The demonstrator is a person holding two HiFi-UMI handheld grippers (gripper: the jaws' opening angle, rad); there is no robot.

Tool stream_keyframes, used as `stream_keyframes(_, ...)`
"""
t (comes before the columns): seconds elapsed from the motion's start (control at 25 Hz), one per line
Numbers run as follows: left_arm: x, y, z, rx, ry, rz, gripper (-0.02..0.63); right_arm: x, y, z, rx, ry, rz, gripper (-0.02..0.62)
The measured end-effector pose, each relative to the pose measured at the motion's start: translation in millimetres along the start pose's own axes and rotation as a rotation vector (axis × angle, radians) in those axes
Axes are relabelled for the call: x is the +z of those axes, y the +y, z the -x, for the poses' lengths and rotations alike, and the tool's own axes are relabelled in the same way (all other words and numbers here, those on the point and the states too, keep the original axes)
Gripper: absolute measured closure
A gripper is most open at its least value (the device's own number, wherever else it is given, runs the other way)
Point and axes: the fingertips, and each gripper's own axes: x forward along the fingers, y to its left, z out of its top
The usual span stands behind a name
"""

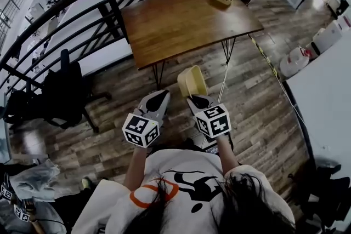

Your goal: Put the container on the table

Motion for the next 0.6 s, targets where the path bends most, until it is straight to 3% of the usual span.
stream_keyframes(0.6,-3,-35,-56,0.021,-0.031,0.014,0.604,-15,-60,22,0.029,0.033,0.034,0.552)
